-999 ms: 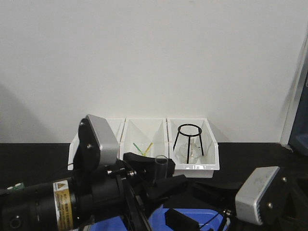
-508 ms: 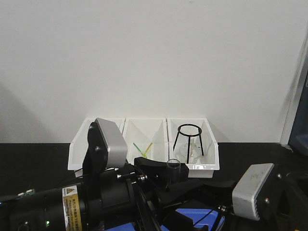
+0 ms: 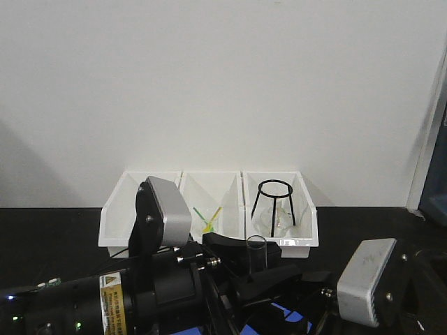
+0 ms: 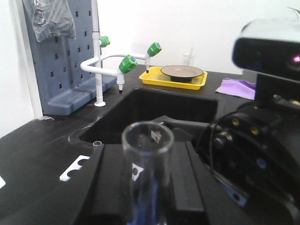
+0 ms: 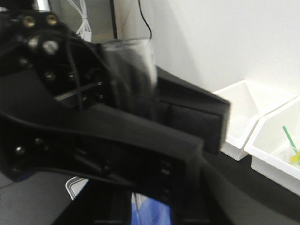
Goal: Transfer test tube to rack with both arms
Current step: 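Grasp the tube with the right gripper, release and withdraw left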
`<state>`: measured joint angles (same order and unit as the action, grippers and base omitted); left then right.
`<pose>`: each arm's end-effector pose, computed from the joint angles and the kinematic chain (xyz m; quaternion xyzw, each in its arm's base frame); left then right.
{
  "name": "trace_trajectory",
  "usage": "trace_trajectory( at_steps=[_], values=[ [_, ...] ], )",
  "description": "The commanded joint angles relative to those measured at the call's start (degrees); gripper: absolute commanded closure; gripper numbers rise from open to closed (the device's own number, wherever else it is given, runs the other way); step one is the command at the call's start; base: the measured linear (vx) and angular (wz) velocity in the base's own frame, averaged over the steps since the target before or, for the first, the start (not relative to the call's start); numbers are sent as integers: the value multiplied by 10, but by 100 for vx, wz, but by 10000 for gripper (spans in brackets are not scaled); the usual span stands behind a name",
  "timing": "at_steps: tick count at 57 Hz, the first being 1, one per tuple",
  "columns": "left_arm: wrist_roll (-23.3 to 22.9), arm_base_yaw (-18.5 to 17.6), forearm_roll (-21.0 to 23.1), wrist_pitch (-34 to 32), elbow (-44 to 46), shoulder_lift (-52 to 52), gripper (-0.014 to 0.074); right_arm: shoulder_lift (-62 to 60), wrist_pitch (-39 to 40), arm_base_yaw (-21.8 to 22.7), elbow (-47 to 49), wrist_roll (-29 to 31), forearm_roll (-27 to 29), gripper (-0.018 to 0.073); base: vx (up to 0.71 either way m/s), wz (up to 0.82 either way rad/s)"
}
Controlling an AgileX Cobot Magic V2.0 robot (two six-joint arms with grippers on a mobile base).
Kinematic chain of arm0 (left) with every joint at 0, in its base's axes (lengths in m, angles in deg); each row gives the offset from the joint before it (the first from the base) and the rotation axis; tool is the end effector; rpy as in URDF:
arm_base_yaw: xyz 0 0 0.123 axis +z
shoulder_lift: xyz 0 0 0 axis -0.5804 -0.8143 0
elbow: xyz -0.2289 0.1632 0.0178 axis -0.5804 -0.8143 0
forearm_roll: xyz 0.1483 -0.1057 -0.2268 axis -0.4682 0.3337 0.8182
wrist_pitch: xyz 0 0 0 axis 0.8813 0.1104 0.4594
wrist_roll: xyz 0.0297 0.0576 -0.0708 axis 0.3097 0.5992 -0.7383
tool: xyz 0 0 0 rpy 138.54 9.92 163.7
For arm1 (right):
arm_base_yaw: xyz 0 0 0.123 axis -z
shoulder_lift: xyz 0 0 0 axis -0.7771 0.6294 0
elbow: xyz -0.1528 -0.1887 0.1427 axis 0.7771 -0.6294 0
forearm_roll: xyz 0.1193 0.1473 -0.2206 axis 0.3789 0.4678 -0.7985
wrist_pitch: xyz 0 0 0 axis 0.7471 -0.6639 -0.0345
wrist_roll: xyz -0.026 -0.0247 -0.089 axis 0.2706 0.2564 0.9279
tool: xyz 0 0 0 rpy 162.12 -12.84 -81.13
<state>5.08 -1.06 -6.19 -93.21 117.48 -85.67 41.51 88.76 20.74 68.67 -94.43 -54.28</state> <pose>0.2547 -0.2497 0.3045 0.3746 0.6142 -0.4074 0.5625 0.2146 0.1682 0.2719 -0.3214 0.6661 0.3104 0.5972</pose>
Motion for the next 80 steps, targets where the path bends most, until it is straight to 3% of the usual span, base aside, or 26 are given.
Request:
trace_trajectory(
  at_steps=[1,6,17,25,40,51,59,63,68,76,80],
  values=[
    [-5,-5,21,-36,19,18,595,-8,25,2,21,4,24,491,0,0],
    [-5,-5,21,-36,19,18,595,-8,25,2,21,4,24,572,0,0],
    [-5,-5,21,-36,19,18,555,-8,25,2,21,4,24,572,0,0],
    [-5,-5,21,-36,19,18,446,-8,23,2,21,4,24,571,0,0],
    [-5,-4,19,-35,19,27,146,-8,18,2,21,4,24,571,0,0],
    [3,-4,16,28,19,101,76,-8,-22,3,21,10,24,571,0,0],
    [30,-4,16,140,19,175,113,-8,-31,29,21,49,35,570,0,0],
    [30,-4,15,213,19,214,178,-8,-24,67,17,71,65,570,0,0],
    [30,-4,15,294,19,251,308,-9,26,138,-4,111,123,567,0,0],
    [32,-4,14,392,19,288,609,-9,160,267,-72,208,208,567,0,0],
    [32,-4,7,419,19,293,606,-9,223,320,-103,241,238,567,0,0]
  ],
)
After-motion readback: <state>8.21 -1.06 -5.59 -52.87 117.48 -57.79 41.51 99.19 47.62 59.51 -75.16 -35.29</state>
